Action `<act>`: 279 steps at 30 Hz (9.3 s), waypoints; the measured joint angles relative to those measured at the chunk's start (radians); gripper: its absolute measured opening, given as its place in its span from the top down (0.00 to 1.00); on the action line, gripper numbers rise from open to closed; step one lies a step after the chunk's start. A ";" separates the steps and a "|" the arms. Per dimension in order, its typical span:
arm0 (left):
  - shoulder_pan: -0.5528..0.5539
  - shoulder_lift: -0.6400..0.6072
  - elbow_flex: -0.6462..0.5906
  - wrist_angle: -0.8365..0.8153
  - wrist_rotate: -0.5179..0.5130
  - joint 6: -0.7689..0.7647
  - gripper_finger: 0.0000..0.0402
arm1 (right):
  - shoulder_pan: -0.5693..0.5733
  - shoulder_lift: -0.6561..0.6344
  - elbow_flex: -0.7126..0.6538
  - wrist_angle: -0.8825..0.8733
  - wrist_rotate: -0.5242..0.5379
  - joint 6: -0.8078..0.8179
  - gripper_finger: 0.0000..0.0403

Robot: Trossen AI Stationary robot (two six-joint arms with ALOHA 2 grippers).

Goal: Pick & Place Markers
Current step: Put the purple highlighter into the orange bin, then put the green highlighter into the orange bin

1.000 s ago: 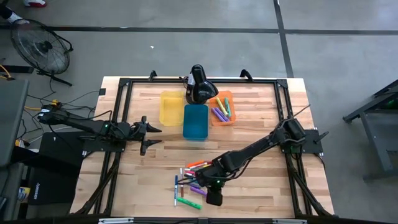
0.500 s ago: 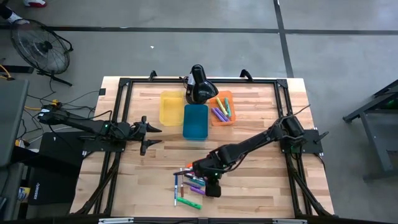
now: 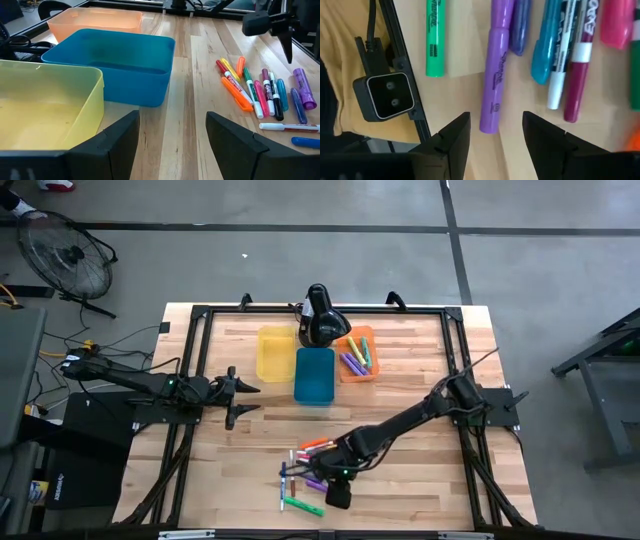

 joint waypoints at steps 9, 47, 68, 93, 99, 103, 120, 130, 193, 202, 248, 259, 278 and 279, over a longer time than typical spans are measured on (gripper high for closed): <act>0.000 0.000 0.000 0.000 0.000 0.000 0.44 | 0.052 0.007 0.000 0.006 0.155 -0.011 0.58; 0.000 0.000 0.000 0.000 0.000 0.000 0.44 | 0.135 0.170 0.010 0.081 0.366 -0.075 0.58; 0.000 0.000 0.000 0.000 0.000 0.000 0.44 | 0.131 0.171 0.007 0.056 0.371 -0.052 0.85; 0.000 0.000 0.000 0.000 0.000 0.000 0.44 | 0.141 -0.086 -0.003 -0.165 0.543 0.180 0.85; 0.000 0.000 0.000 -0.001 0.000 0.000 0.44 | 0.092 -0.173 -0.003 -0.399 0.646 0.313 0.85; 0.000 0.000 0.000 0.000 0.000 0.000 0.44 | 0.033 -0.242 -0.002 -0.611 0.701 0.438 0.85; 0.000 0.000 0.000 0.000 0.000 0.000 0.44 | -0.481 -0.383 -0.038 -0.800 0.660 0.221 0.85; 0.000 0.000 0.000 0.000 0.000 0.000 0.44 | -0.658 -0.389 -0.266 -0.444 0.512 0.008 0.85; 0.000 0.000 0.000 0.000 0.000 0.000 0.44 | -0.608 -0.629 -0.396 -0.185 0.498 -0.030 0.75; 0.000 0.000 0.000 0.000 0.000 0.000 0.44 | -0.426 -0.655 -0.396 -0.125 0.491 -0.012 0.75; 0.000 0.001 0.000 -0.008 0.000 0.000 0.44 | 0.045 -0.172 -0.171 0.327 0.523 -0.132 0.76; 0.000 0.001 0.001 -0.023 -0.001 0.000 0.44 | 0.043 -0.004 0.131 0.070 0.361 -0.152 0.76; 0.000 0.001 0.001 -0.023 0.000 0.000 0.44 | 0.067 0.211 0.329 0.021 0.214 -0.150 0.53; 0.000 0.001 0.001 -0.023 0.000 0.000 0.44 | 0.068 0.215 0.333 0.024 0.216 -0.147 0.52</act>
